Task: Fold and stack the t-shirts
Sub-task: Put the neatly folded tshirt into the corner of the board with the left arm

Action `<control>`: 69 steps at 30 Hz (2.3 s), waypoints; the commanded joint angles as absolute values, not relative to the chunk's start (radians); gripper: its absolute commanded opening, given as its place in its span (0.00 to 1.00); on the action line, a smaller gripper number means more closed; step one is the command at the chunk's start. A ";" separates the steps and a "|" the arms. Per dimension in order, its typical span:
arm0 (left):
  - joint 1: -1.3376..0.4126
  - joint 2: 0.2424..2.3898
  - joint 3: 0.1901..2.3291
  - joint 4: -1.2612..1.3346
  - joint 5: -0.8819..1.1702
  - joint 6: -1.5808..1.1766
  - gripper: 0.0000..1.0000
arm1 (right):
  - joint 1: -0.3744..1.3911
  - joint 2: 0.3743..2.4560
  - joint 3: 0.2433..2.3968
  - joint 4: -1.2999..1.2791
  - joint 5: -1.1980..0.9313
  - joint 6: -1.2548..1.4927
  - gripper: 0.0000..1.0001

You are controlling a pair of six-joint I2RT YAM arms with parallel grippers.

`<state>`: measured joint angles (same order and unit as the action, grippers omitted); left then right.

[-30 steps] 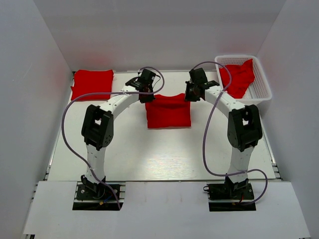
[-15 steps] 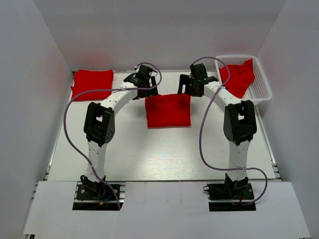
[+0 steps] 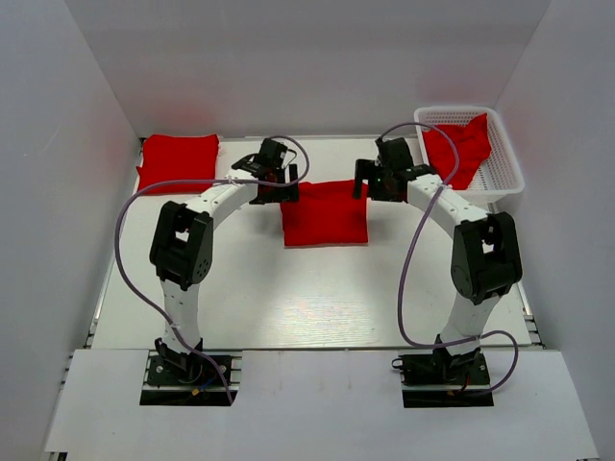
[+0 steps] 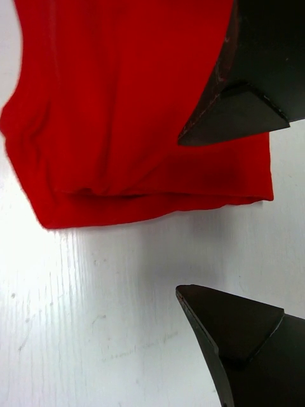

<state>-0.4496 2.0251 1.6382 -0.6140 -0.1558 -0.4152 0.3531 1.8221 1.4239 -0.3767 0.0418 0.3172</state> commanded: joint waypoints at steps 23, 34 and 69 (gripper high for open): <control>-0.469 2.171 1.549 -0.448 0.127 -0.293 0.38 | 0.351 1.577 1.187 -0.344 0.118 0.345 0.90; -0.459 2.077 1.640 -0.443 0.063 -0.132 0.00 | 0.348 1.299 1.033 -0.324 0.224 0.396 0.90; -0.192 2.060 2.132 -0.700 -0.186 0.314 0.00 | 0.348 1.201 1.046 -0.428 0.439 0.443 0.90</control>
